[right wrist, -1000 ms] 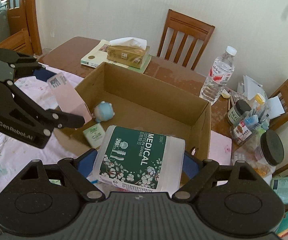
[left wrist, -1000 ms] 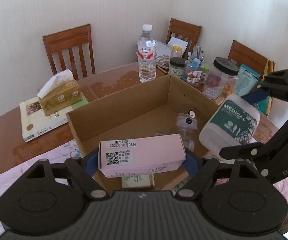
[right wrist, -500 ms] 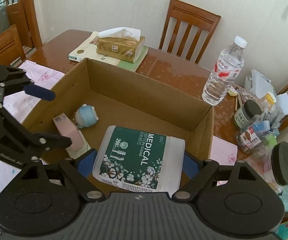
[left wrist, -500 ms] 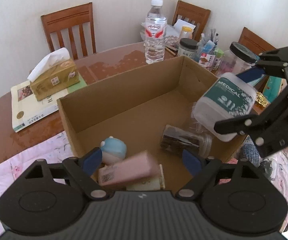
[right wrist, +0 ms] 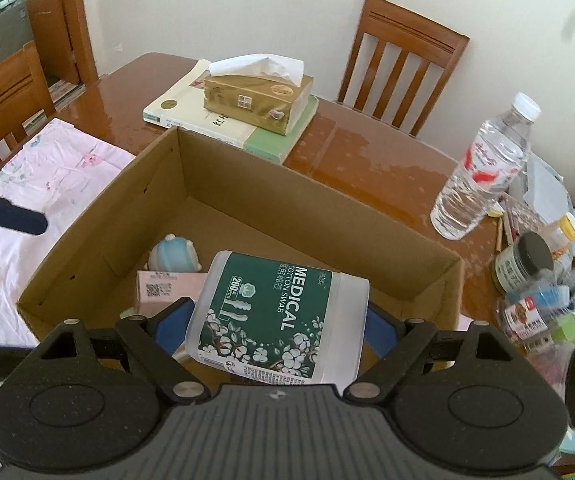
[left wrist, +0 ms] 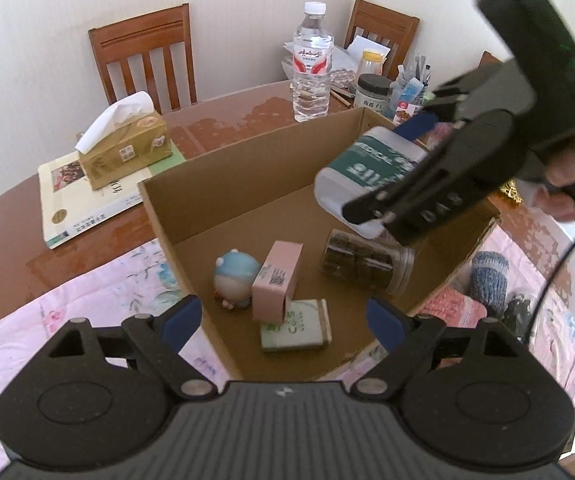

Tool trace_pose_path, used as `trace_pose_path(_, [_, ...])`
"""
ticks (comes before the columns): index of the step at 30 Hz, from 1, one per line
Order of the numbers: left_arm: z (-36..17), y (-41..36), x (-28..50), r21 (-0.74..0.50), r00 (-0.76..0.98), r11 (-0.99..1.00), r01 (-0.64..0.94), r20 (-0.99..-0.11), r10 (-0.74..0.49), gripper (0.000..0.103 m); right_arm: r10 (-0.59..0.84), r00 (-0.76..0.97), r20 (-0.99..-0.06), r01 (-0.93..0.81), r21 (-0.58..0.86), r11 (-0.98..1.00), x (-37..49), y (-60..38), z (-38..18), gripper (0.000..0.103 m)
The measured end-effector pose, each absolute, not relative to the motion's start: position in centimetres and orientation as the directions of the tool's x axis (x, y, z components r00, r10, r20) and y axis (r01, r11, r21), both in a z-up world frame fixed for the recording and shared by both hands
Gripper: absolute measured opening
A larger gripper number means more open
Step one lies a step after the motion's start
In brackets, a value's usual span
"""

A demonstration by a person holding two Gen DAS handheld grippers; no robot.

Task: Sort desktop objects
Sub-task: 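Withdraw both tools from the box toward the socks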

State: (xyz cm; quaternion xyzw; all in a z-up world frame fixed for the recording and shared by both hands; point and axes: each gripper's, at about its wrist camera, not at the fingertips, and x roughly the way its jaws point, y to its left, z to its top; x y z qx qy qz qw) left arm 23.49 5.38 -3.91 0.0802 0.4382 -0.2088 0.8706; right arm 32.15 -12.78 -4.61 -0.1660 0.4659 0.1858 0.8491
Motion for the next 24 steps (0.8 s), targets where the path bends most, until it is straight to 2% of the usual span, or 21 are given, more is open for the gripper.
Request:
trace_pose_path(3, [-3.8, 5.9, 22.9, -0.046, 0.526, 0.903, 0.428, -0.799, -0.290, 0.090, 0.155, 0.486, -0.860, -0.467, -0.105, 0.878, 32.5, -12.2, -4.7, 0.092])
trace_pose_path(8, [-3.7, 6.4, 22.3, -0.044, 0.527, 0.907, 0.419, -0.802, -0.282, 0.091, 0.156, 0.515, -0.843, -0.473, -0.127, 0.872, 32.1, -11.8, -3.8, 0.103])
trace_pose_path(24, [-4.8, 6.1, 17.4, -0.081, 0.533, 0.929, 0.361, -0.799, -0.277, 0.091, 0.173, 0.503, -0.847, -0.433, -0.073, 0.898, 25.9, -13.1, -3.5, 0.103])
